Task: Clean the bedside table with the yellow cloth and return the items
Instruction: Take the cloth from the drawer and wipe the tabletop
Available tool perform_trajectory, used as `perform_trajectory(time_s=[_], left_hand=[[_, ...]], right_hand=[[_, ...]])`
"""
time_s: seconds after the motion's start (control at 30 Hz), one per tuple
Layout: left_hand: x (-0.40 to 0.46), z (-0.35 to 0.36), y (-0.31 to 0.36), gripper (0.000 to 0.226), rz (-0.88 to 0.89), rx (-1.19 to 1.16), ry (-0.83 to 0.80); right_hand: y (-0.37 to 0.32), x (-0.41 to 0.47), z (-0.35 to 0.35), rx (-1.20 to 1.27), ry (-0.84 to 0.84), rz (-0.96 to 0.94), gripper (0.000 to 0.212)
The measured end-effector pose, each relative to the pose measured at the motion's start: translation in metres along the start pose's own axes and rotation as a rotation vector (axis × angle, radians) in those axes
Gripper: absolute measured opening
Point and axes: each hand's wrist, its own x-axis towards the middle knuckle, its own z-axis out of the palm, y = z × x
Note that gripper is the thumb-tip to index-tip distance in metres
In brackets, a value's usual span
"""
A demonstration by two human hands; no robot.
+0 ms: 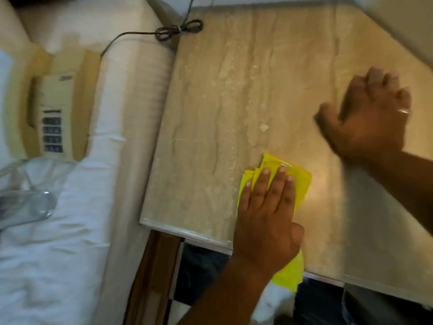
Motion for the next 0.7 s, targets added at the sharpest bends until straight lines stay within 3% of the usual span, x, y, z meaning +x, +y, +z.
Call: perform_trajectory(time_s=[0.23,0.57,0.7], left_hand=[[0.020,-0.049,-0.137,0.074,-0.263,0.017,0.100],[0.076,-0.058,-0.183,0.075,-0.314,0.114,0.119],[0.078,-0.052,-0.183,0.081,-0.292,0.141,0.142]], right_hand=[[0.002,-0.001,-0.005,-0.011,0.000,-0.026,0.082],[0.007,0.001,0.007,-0.025,0.003,0.010,0.082],[-0.007,-0.004,-0.012,-0.026,-0.101,0.071,0.085]])
